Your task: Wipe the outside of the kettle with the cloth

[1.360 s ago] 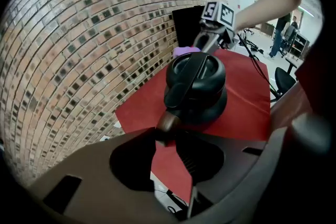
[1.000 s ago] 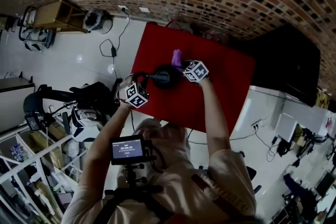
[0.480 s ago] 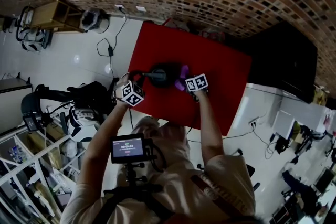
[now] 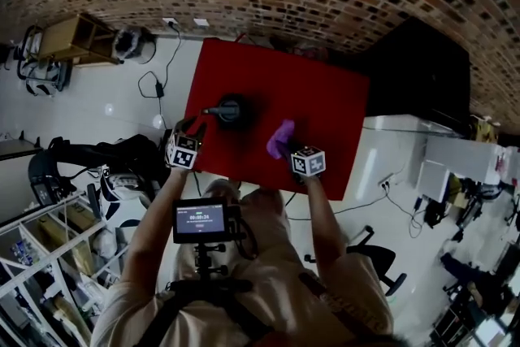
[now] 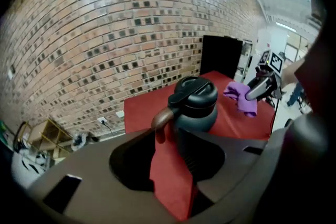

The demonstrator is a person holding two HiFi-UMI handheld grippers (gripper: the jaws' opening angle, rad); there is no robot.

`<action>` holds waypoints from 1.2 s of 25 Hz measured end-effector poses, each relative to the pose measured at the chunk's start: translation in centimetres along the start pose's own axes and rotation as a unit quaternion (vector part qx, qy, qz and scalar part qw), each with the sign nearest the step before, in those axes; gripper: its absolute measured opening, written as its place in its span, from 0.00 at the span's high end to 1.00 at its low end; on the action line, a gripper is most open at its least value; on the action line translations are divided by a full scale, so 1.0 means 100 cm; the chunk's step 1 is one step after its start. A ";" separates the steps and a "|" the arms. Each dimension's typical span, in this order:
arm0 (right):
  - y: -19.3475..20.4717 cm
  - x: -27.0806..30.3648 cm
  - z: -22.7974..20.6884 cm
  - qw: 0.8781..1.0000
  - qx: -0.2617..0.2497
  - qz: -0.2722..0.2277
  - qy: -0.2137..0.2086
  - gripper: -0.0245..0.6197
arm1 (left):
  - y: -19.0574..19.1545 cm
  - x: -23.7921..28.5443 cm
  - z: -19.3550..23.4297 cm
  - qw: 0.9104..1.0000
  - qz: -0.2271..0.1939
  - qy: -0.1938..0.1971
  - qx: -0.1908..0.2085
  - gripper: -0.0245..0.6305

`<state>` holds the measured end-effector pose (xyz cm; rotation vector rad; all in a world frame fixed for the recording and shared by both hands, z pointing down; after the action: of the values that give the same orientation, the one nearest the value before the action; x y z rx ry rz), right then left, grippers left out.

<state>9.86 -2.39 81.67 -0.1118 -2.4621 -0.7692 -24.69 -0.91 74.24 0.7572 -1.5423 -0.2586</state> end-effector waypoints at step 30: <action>0.016 -0.094 0.092 0.985 -0.045 -0.144 0.082 0.81 | 0.037 -0.038 -0.006 0.971 -0.113 0.109 -0.180 0.77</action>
<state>13.77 4.73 71.22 0.2696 -2.3144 -0.9708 -25.47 4.25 73.44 0.6466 -1.1584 -0.5877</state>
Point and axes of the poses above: the fingertips, and each gripper's own axes: x forward along the fingers, z to its left, y out of its underside, the point moved 6 cm from there along -x, backward along the fingers, and after that the axes turned 6 degrees about -y, right-handed, at the moved point
